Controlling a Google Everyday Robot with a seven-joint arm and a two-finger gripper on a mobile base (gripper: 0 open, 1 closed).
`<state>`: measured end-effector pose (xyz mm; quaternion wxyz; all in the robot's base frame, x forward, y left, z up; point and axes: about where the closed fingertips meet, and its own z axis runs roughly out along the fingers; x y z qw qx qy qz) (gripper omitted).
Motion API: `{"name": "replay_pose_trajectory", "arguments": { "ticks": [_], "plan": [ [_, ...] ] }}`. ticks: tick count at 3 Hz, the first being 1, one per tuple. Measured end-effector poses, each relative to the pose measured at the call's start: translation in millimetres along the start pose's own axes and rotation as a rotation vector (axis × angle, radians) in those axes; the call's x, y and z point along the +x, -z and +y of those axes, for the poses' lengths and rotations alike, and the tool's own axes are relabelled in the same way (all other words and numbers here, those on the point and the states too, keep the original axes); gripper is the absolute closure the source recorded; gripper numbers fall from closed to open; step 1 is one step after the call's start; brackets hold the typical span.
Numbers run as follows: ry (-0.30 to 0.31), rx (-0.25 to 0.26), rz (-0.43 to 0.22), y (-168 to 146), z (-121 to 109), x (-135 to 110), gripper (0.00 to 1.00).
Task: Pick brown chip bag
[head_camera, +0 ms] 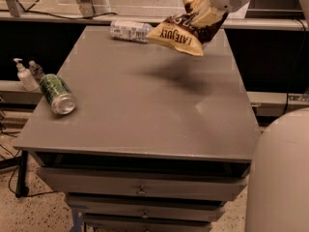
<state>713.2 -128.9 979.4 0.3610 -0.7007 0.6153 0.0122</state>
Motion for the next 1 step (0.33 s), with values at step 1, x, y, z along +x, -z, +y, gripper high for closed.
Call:
{"name": "replay_pose_trajectory", "arguments": {
  "ticks": [1],
  "plan": [
    [0.000,0.000,0.000,0.0,0.0,0.0,1.00]
  ]
}}
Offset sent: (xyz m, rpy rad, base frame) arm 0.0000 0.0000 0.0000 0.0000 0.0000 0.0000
